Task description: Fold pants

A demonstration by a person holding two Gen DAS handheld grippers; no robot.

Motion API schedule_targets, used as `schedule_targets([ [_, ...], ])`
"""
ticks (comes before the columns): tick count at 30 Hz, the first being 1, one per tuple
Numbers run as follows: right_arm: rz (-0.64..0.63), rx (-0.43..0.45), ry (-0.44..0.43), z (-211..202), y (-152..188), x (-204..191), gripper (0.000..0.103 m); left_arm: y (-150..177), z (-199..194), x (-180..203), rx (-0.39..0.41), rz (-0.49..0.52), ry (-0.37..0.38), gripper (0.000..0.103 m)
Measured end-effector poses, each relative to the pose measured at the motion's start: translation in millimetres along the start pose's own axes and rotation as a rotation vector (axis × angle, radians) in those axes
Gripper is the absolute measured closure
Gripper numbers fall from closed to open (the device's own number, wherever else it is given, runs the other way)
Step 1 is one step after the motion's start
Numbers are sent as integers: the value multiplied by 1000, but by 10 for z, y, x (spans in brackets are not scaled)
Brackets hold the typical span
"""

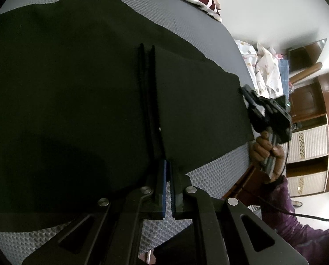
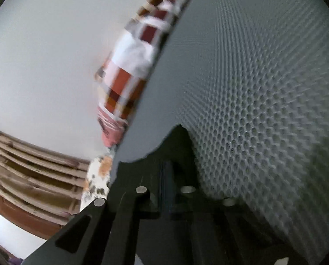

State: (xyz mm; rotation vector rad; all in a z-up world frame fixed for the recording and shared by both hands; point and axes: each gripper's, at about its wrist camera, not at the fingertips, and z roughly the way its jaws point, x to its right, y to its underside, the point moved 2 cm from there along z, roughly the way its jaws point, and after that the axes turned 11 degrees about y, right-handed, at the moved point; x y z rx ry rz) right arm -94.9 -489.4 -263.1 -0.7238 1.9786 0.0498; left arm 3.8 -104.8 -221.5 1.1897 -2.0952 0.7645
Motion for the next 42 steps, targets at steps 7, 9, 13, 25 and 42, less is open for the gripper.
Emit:
schedule_targets([
  [7, -270, -99, 13, -53, 468, -421, 92, -2, -16, -50, 5, -16, 14, 97],
  [9, -340, -153, 109, 39, 628, -424, 93, 1, -24, -58, 6, -12, 14, 97],
  [13, -289, -157, 176, -43, 685, -201, 103, 14, -35, -50, 13, 4, 10, 96],
  [25, -280, -124, 271, -444, 822, -380, 92, 74, -329, 273, 63, 182, -69, 96],
  [42, -654, -107, 125, -25, 1457, -2376, 64, 257, -1826, -226, 390, 175, -319, 52],
])
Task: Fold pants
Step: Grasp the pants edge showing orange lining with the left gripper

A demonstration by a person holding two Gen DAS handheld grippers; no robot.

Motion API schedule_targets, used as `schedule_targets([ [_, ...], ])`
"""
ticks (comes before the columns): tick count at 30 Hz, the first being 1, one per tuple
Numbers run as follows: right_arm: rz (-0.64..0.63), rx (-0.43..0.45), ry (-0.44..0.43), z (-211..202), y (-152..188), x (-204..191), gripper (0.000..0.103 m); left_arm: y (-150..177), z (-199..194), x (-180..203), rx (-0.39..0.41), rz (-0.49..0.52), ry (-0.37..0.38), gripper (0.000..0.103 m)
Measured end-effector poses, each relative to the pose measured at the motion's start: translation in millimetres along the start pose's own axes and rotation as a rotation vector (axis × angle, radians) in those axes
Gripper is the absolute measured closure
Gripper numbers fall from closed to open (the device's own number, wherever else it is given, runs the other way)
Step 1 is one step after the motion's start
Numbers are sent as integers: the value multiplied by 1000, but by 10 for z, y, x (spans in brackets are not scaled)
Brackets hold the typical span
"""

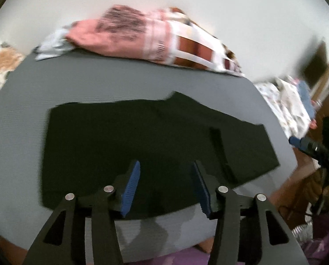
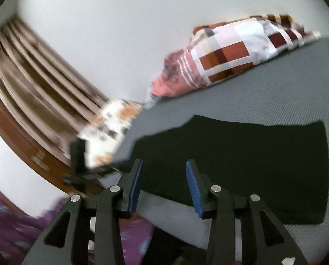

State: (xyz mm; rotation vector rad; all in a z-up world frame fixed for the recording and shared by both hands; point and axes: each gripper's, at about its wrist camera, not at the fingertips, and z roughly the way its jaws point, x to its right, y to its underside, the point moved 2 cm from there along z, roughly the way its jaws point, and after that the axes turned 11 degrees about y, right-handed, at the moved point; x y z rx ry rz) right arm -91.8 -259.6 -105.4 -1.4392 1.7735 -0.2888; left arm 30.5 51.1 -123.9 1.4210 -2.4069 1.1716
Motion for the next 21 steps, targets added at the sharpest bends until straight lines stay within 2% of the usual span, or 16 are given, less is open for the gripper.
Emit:
schedule_targets([
  [2, -69, -35, 79, 147, -3, -144, 64, 5, -115, -219, 22, -40, -34, 49],
  [5, -166, -60, 150, 363, 0, -363, 64, 23, -246, -462, 52, -77, -86, 48],
  [7, -204, -72, 175, 471, -2, -436, 64, 44, -322, -619, 70, -82, -141, 47],
  [11, -283, -108, 223, 703, 4, -623, 63, 93, -392, -849, 79, -103, -197, 46],
  [14, -319, -124, 251, 807, 13, -711, 62, 137, -389, -966, 72, -124, -211, 46],
  [21, -343, -164, 256, 996, 14, -813, 59, 164, -337, -1109, 52, -118, -221, 46],
])
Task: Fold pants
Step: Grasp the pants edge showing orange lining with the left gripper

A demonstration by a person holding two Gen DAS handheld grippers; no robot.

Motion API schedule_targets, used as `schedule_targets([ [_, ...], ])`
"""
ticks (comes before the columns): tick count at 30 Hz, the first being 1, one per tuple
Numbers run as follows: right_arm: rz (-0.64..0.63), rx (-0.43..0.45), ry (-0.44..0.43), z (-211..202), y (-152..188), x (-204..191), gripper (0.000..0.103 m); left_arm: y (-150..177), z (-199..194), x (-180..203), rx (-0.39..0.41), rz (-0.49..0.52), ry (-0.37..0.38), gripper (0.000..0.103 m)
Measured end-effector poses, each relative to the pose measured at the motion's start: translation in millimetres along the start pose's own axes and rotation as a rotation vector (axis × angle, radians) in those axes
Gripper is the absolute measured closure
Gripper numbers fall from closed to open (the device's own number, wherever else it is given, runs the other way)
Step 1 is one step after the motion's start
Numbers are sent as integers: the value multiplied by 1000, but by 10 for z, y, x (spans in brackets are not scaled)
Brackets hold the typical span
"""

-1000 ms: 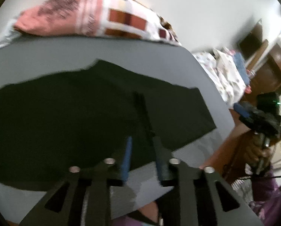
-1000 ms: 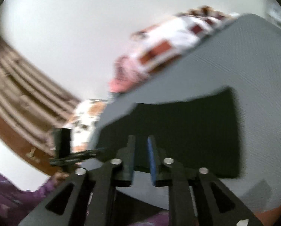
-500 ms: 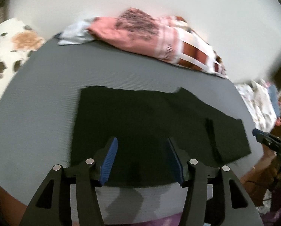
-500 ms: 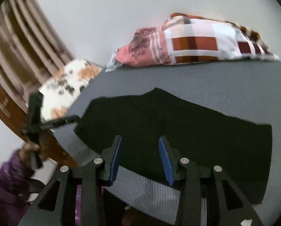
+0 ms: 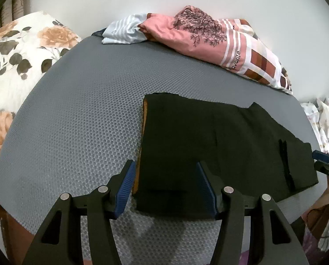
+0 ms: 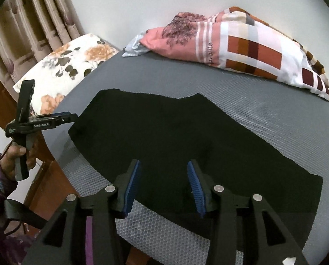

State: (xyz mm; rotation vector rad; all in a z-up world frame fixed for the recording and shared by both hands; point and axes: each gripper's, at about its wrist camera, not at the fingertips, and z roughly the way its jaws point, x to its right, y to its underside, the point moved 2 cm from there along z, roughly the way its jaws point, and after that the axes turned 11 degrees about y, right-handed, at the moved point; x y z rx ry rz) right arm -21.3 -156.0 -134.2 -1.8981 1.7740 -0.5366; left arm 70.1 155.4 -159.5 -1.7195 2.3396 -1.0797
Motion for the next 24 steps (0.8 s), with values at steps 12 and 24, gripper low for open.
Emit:
schedule_targets([
  [12, -23, -43, -27, 198, -105, -187, 57, -232, 264, -373, -102, -45, 268, 43],
  [24, -42, -82, -76, 359, -123, -366, 56, -447, 690, -648, -203, -54, 454, 43],
])
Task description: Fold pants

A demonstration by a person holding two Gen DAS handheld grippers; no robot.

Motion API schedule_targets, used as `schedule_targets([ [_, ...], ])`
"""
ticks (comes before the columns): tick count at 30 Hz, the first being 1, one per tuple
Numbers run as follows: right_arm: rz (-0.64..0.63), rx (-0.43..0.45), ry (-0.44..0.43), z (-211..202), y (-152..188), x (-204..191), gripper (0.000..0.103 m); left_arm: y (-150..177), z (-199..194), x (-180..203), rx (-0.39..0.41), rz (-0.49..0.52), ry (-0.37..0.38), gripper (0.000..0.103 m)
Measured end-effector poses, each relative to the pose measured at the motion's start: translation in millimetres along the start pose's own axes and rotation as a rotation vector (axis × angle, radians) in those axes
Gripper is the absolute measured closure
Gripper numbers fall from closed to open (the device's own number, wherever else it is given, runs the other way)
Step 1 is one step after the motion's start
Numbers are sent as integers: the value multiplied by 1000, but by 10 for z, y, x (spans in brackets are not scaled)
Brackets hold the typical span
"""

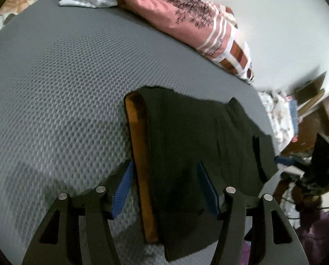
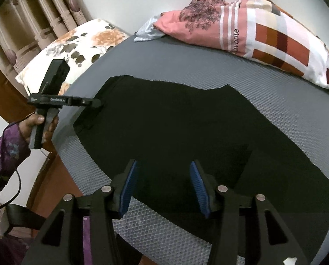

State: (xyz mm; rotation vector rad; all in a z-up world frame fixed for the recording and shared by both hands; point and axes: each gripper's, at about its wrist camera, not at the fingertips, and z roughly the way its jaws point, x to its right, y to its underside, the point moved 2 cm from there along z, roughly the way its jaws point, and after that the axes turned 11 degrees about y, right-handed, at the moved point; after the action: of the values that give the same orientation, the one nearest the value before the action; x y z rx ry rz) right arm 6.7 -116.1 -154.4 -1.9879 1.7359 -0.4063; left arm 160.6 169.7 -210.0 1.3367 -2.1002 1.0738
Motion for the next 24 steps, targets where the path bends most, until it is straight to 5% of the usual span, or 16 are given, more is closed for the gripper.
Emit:
schedule_targets([
  [3, 9, -9, -16, 44, -15, -16, 54, -72, 52, -40, -31, -34, 90, 37],
  [8, 29, -24, -61, 138, -54, -73, 49, -211, 120, -72, -56, -70, 126, 38],
  [9, 32, -27, -68, 151, -58, -90, 49, -223, 131, -60, -54, -61, 107, 46],
  [10, 37, -29, -81, 170, -68, -113, 49, -225, 156, -39, -56, -43, 60, 71],
  [14, 43, -34, -114, 212, -96, -180, 49, -168, 185, -18, -9, -60, 17, 78],
  [20, 136, -9, -347, 265, -271, -198, 47, -113, -6, 329, 121, -138, 96, 85],
  [24, 202, 46, -482, 224, -379, -187, 47, -173, -43, 774, 138, -154, 175, 86],
])
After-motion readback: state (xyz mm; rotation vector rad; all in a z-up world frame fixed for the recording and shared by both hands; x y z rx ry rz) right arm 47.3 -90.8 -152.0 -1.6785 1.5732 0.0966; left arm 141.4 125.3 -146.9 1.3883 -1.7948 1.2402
